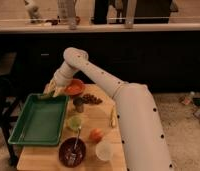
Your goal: Place pepper in tray
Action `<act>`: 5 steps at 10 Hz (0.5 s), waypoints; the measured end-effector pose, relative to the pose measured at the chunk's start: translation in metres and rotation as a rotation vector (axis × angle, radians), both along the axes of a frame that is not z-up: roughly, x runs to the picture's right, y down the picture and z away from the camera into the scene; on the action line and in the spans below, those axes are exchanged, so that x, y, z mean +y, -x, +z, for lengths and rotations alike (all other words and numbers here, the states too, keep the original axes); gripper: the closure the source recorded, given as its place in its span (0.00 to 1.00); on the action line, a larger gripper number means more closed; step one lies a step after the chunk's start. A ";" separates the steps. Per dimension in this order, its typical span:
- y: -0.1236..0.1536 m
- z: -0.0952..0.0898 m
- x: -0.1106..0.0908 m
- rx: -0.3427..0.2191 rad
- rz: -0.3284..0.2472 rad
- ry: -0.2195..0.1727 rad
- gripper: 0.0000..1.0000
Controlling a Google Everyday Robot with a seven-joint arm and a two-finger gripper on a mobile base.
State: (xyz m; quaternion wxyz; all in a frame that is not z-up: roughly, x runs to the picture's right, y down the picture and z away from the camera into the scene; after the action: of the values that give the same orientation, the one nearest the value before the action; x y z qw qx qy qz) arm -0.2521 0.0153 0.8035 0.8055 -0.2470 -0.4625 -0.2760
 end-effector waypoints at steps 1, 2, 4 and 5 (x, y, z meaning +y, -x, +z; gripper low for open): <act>0.001 -0.002 0.005 -0.007 -0.012 0.002 1.00; 0.000 -0.007 0.014 -0.015 -0.024 0.004 1.00; -0.002 -0.011 0.023 -0.018 -0.021 0.010 1.00; -0.005 -0.015 0.029 -0.015 0.000 0.026 1.00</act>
State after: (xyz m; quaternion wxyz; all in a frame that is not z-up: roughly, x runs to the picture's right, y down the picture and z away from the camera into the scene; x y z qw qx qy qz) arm -0.2475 0.0445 0.7886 0.7986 -0.2555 -0.4723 -0.2719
